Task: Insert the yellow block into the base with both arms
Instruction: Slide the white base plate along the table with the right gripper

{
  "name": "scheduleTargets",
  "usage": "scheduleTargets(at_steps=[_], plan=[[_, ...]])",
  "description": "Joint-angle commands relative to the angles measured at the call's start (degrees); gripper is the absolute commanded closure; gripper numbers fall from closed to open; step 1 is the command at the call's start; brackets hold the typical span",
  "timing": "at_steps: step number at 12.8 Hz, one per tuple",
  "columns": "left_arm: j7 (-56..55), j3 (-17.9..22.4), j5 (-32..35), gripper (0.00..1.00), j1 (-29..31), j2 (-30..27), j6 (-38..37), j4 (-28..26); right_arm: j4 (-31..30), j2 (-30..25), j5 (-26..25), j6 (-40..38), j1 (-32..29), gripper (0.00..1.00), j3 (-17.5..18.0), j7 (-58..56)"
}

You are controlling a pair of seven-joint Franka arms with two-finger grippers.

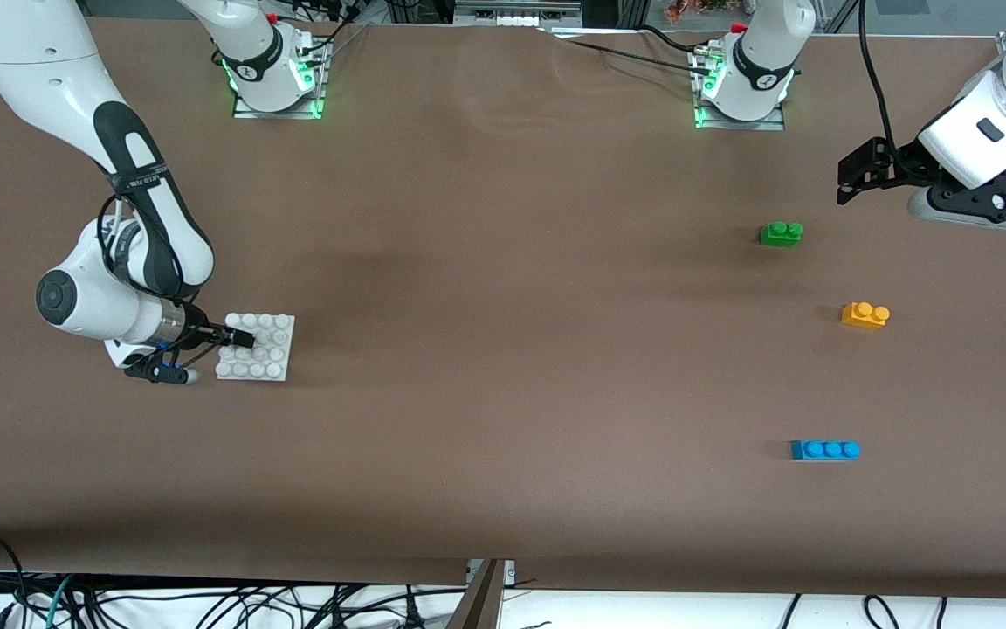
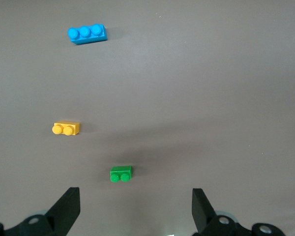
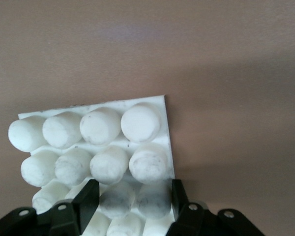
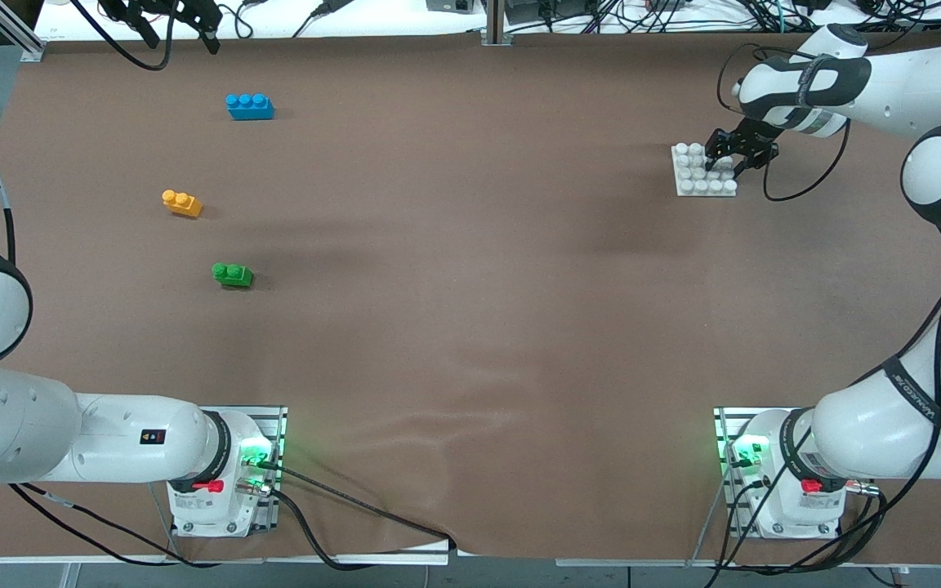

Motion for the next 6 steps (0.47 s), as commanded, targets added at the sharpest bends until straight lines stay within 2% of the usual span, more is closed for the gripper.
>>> scheduleTargets(at_steps=[1, 6], plan=[[-0.7, -0.3, 0.6, 0.0, 0.0, 0.2, -1.3, 1.4, 1.3, 1.4, 0.6, 0.1, 0.2, 0.43, 1.6, 1.3], [-0.7, -0.1, 0.6, 0.0, 0.0, 0.1, -1.4, 1.4, 1.9, 1.4, 0.7, 0.1, 1.9, 0.43, 2.2, 4.6]])
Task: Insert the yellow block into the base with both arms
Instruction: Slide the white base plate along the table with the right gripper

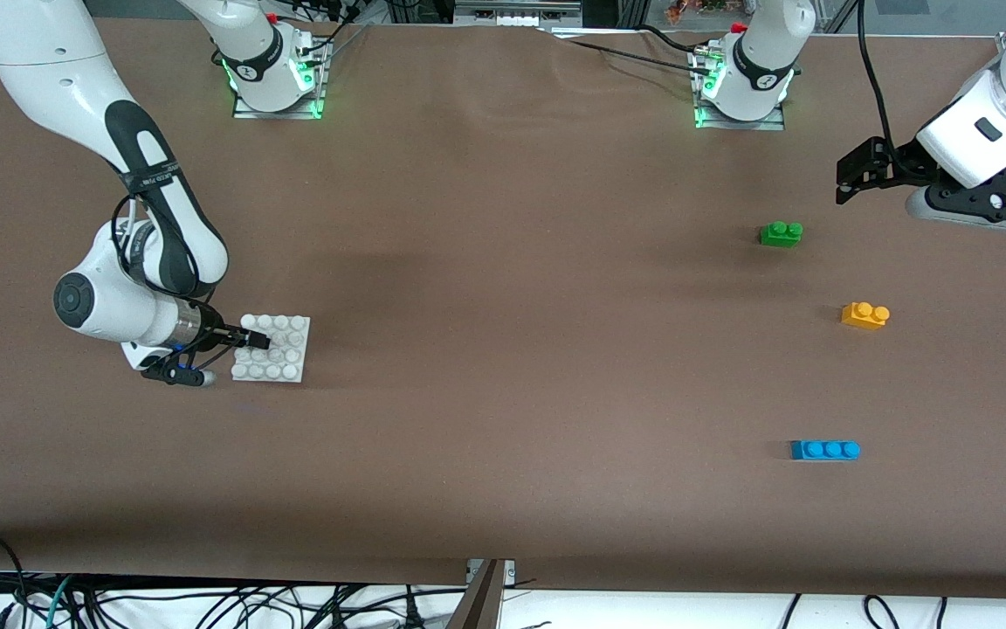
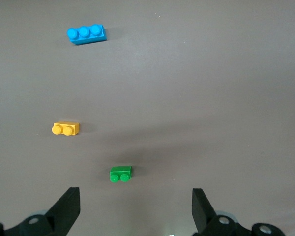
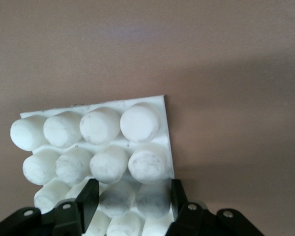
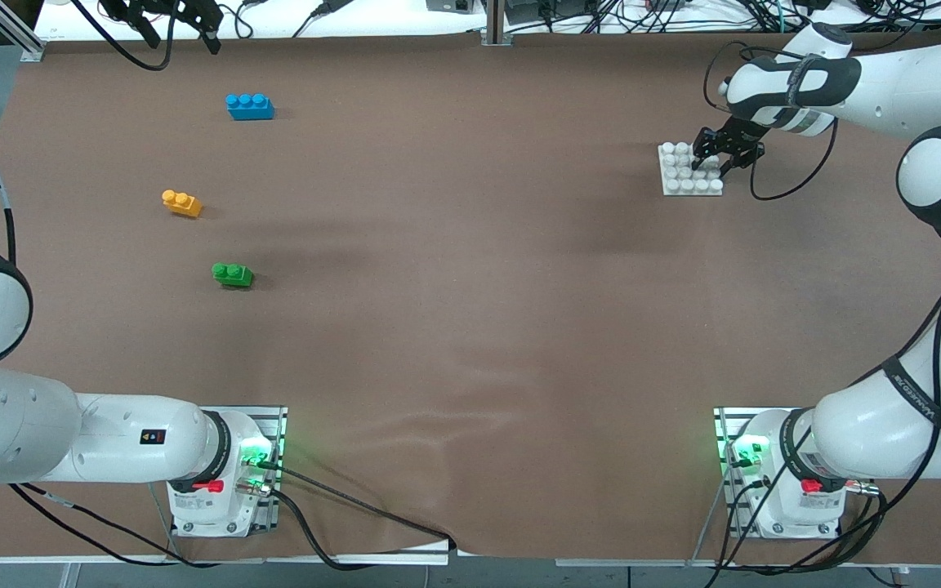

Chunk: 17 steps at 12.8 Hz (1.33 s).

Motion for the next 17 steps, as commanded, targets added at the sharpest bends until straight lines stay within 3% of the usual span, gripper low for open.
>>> scheduleTargets(at_steps=[1, 17], plan=[[-0.6, -0.2, 0.7, 0.0, 0.0, 0.1, -1.4, 1.4, 1.6, 1.1, 0.6, 0.0, 1.7, 0.43, 0.3, 3.5], [-0.6, 0.1, 0.8, 0.0, 0.0, 0.1, -1.4, 1.4, 4.3, 2.6, 4.1, 0.0, 6.5, 0.42, 2.8, 6.2]])
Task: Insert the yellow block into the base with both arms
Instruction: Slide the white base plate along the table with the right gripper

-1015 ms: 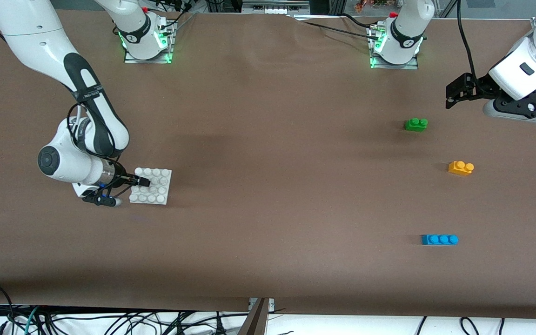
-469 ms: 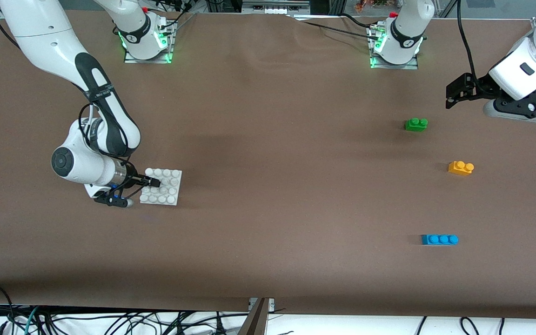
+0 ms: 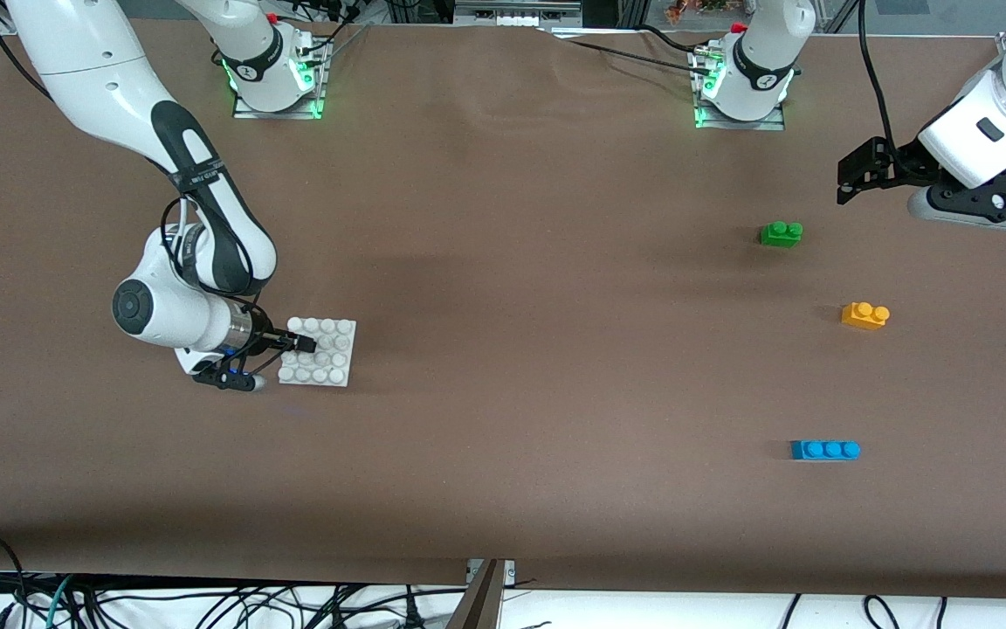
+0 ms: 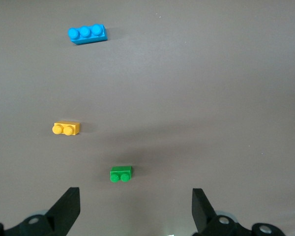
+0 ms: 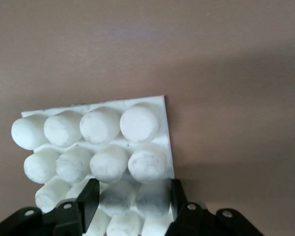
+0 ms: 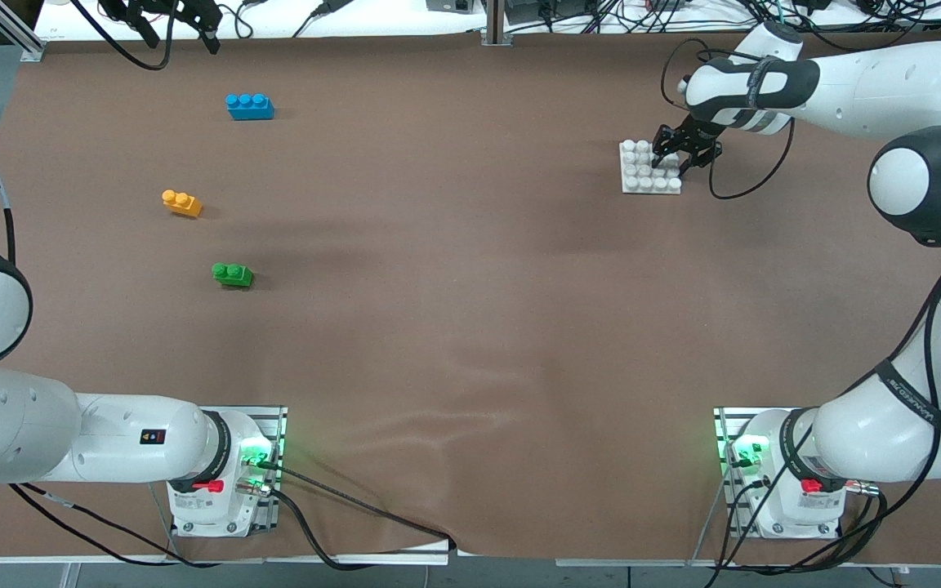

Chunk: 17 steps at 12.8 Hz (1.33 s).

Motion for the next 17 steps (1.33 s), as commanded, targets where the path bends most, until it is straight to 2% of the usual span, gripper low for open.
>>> scheduleTargets(at_steps=[1, 17], plan=[[-0.5, -0.2, 0.8, 0.0, 0.0, 0.1, -1.4, 1.4, 1.6, 0.7, 1.4, -0.2, 1.6, 0.42, 0.4, 1.0], [-0.6, -0.3, 0.8, 0.0, 0.0, 0.1, -1.4, 1.4, 4.8, 2.4, 1.3, -0.2, 8.9, 0.42, 0.4, 8.8]])
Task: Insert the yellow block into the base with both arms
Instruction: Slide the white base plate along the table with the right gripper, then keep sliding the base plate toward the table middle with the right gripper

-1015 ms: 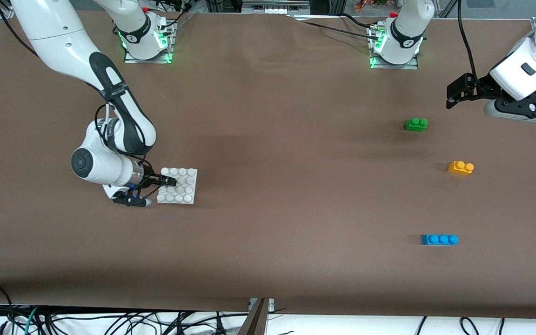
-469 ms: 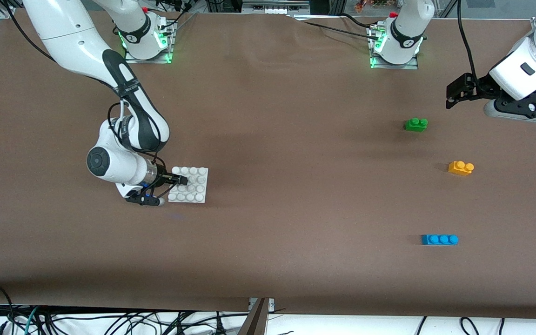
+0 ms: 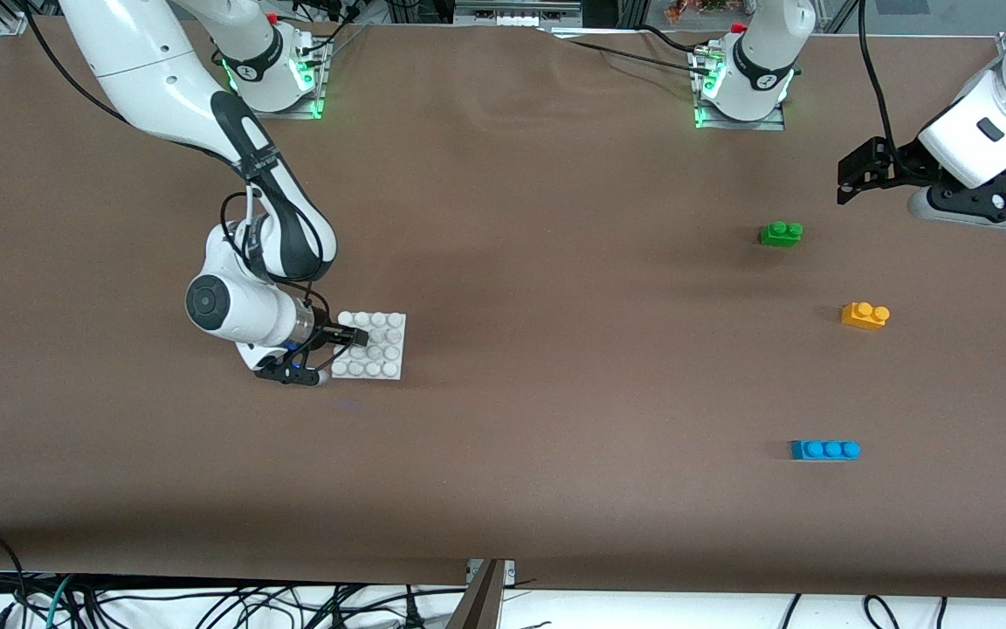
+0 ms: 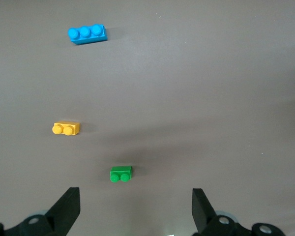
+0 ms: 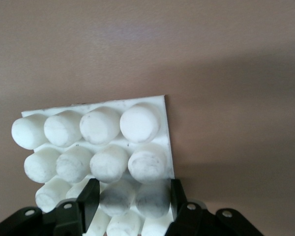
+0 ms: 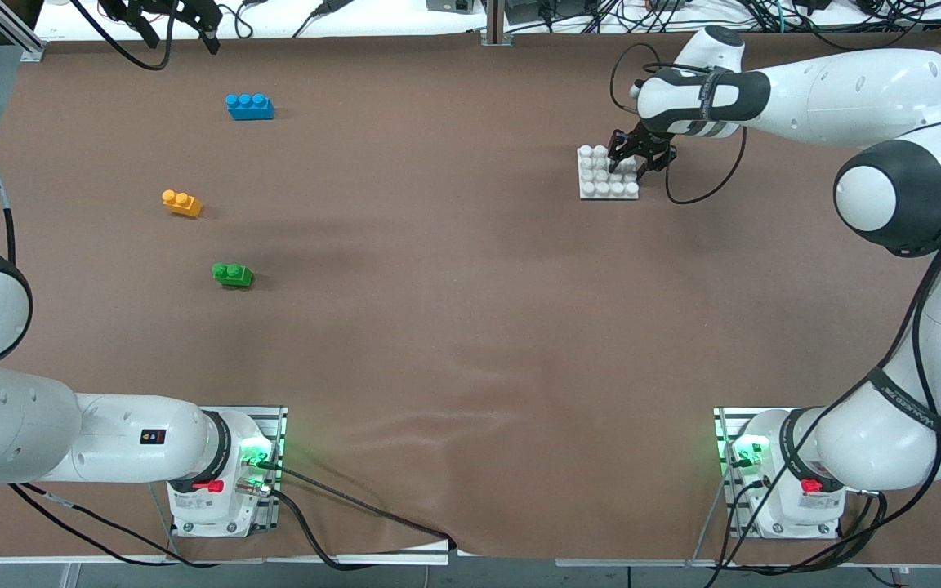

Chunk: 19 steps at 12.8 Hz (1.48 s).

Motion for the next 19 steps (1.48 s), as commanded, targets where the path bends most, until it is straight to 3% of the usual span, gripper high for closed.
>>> scheduleTargets(at_steps=[1, 19], plan=[[-0.6, -0.3, 0.8, 0.0, 0.0, 0.1, -1.4, 1.4, 1.9, 0.8, 1.2, -0.3, 1.3, 0.42, 0.1, 1.4], [-0.4, 0.1, 0.9, 0.0, 0.2, 0.3, -1.0, 1.4, 10.1, 6.3, 1.1, -0.1, 12.0, 0.42, 0.1, 13.6]])
